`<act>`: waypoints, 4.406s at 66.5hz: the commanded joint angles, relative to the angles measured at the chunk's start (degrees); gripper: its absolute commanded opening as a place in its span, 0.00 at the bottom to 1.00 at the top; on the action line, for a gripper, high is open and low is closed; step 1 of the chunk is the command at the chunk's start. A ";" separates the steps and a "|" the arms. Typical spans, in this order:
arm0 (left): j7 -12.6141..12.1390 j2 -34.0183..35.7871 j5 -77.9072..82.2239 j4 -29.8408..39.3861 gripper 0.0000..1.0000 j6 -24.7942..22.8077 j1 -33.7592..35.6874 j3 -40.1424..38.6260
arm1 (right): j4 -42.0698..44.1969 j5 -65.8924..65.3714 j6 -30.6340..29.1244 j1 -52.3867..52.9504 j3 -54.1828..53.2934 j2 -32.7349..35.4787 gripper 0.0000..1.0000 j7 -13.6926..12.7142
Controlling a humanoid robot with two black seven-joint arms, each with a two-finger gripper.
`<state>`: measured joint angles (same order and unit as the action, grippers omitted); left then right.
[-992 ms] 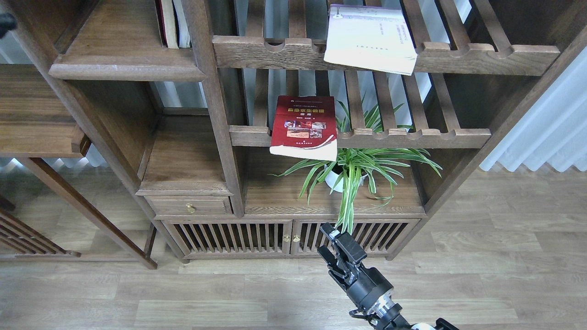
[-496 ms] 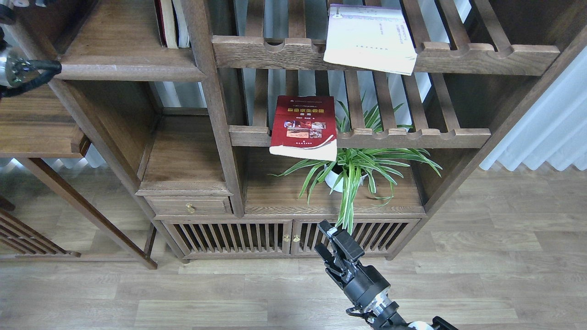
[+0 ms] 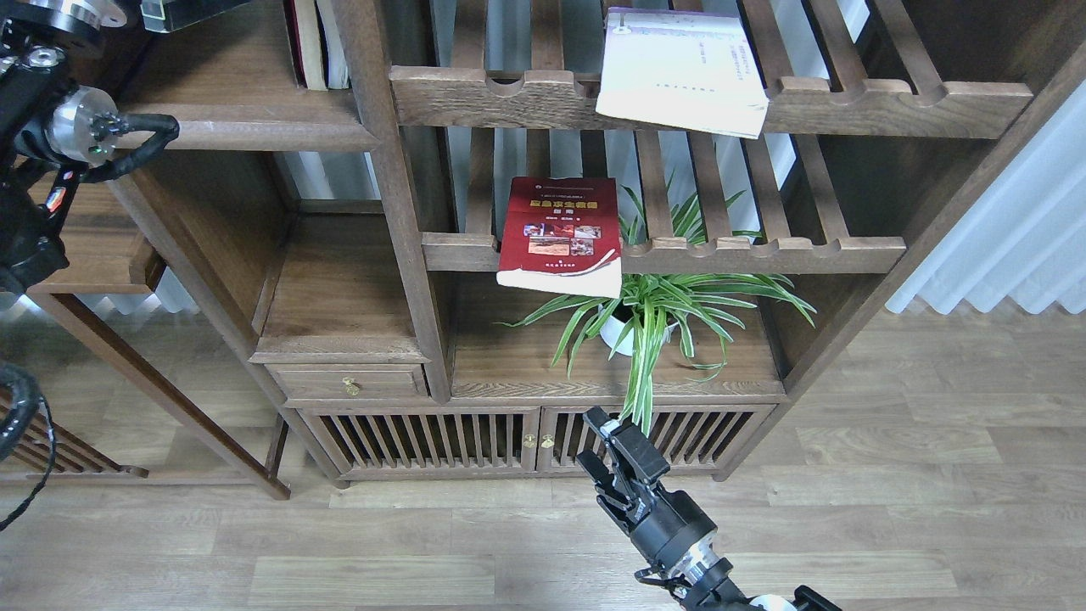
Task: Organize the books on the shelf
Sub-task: 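Push the green book flat into the upper-left shelf with the left gripper, then reach the right gripper up and grasp the white book on the top slats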
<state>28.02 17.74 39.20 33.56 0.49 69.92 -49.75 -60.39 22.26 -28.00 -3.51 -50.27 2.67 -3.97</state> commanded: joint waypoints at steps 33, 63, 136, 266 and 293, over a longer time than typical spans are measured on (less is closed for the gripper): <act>-0.02 2.91 2.46 -0.25 0.27 -0.14 1.98 6.95 | -0.61 0.41 0.00 0.08 -0.09 0.32 0.99 0.01; -0.02 2.21 1.40 1.95 0.92 0.65 1.89 3.96 | -0.61 0.32 0.00 0.52 -0.09 0.14 0.99 0.01; -8.50 37.80 -30.76 43.70 1.00 -28.49 -22.71 1.94 | -8.78 3.58 0.00 9.13 -8.35 4.62 0.94 0.01; -10.17 37.45 -34.55 40.36 1.00 -28.49 -42.32 1.50 | -12.65 1.73 12.09 29.08 -16.26 5.06 0.94 0.10; -10.09 37.45 -34.55 40.36 1.00 -28.49 -42.32 1.41 | -12.74 2.26 17.89 29.08 -22.59 3.74 0.44 2.91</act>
<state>17.91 55.21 4.66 73.91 -28.00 27.60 -48.34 -73.03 24.45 -10.13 25.68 -71.50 6.88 -1.88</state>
